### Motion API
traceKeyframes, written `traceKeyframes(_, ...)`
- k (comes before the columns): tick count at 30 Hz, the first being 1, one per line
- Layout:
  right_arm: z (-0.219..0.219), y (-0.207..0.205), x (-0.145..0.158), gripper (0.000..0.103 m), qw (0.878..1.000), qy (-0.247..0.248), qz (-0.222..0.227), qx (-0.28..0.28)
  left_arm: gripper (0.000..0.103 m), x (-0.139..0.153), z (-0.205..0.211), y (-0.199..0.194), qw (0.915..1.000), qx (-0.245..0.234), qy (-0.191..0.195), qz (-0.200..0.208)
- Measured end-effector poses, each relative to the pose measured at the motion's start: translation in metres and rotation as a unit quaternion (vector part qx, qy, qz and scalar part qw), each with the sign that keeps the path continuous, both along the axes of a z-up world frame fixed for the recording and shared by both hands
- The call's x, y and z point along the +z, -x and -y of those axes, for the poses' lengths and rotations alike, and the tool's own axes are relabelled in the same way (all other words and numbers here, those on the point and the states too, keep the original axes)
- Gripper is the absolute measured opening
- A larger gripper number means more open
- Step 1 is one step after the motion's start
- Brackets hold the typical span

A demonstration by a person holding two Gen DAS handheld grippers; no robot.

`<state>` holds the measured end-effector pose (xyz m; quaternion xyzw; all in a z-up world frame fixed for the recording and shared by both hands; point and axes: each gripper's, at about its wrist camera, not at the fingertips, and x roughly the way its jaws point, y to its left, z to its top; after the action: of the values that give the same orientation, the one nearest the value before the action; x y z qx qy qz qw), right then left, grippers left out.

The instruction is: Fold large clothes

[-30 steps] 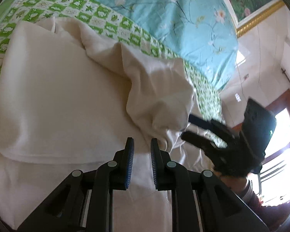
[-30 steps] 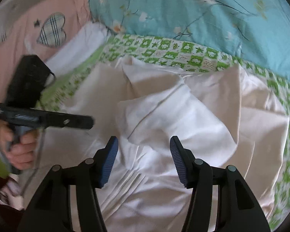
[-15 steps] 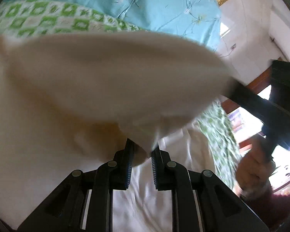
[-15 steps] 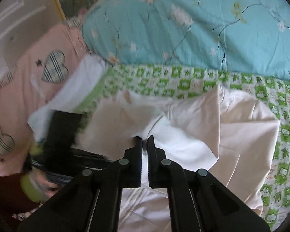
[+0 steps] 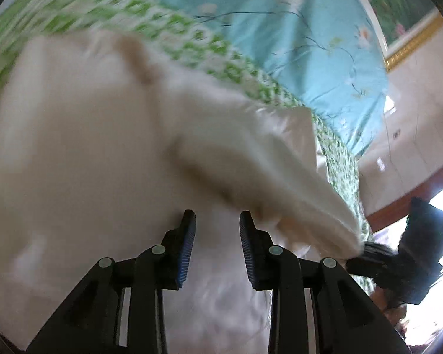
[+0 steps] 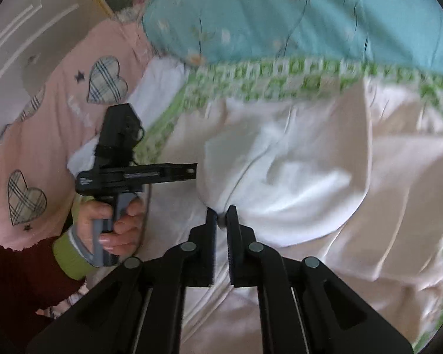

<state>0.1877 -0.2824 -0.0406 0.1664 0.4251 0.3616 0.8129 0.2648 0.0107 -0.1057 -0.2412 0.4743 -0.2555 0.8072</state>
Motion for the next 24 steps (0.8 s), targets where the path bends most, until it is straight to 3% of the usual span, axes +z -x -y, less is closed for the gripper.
traceKeyframes(2, -0.002, 0.003, -0.01, 0.033, 1.0, -0.016, -0.021, 0.015, 0.036, -0.003, -0.016, 0.008, 0.9991, 0.009, 0.04, -0.012)
traceKeyframes(4, 0.01, 0.004, -0.011, 0.036, 0.999, -0.034, -0.023, -0.001, 0.06, 0.001, -0.027, 0.008, 0.9975, 0.019, 0.066, -0.014)
traceKeyframes(6, 0.033, -0.003, -0.014, 0.036, 0.996, -0.055, -0.04, -0.05, 0.069, 0.006, -0.027, 0.0, 0.996, 0.022, 0.085, -0.017)
traceKeyframes(9, 0.07, -0.016, -0.028, 0.036, 0.984, -0.076, -0.075, -0.141, 0.079, 0.01, -0.019, -0.016, 0.9919, 0.0, 0.122, -0.035)
traceKeyframes(12, 0.085, -0.033, -0.049, 0.036, 0.971, -0.074, -0.118, -0.196, 0.079, 0.004, -0.002, -0.031, 0.9914, -0.012, 0.12, -0.05)
traceKeyframes(14, 0.081, -0.042, -0.058, 0.036, 0.969, -0.077, -0.129, -0.196, 0.065, -0.004, 0.012, -0.04, 0.9923, -0.018, 0.108, -0.059)
traceKeyframes(16, 0.072, -0.052, -0.066, 0.036, 0.969, -0.068, -0.139, -0.191, 0.0, -0.006, 0.02, -0.043, 0.9926, -0.036, 0.102, -0.054)
traceKeyframes(17, 0.068, -0.057, -0.069, 0.035, 0.97, -0.065, -0.144, -0.187, 0.003, -0.006, 0.023, -0.043, 0.9935, -0.039, 0.094, -0.051)
traceKeyframes(18, 0.064, -0.062, -0.072, 0.009, 0.969, -0.059, -0.153, -0.186, 0.0, 0.001, 0.022, -0.041, 0.9962, -0.034, 0.076, -0.028)
traceKeyframes(19, 0.062, -0.066, -0.072, 0.003, 0.968, -0.053, -0.157, -0.187, 0.0, 0.01, 0.02, -0.038, 0.9976, -0.032, 0.062, -0.008)
traceKeyframes(21, 0.069, -0.063, -0.057, 0.002, 0.969, -0.066, -0.129, -0.2, 0.0, 0.037, 0.009, -0.03, 0.9976, -0.025, 0.046, 0.045)
traceKeyframes(24, 0.089, -0.043, -0.008, 0.002, 0.968, -0.105, -0.032, -0.226, 0.0, 0.057, -0.003, -0.02, 0.9955, -0.021, 0.024, 0.089)
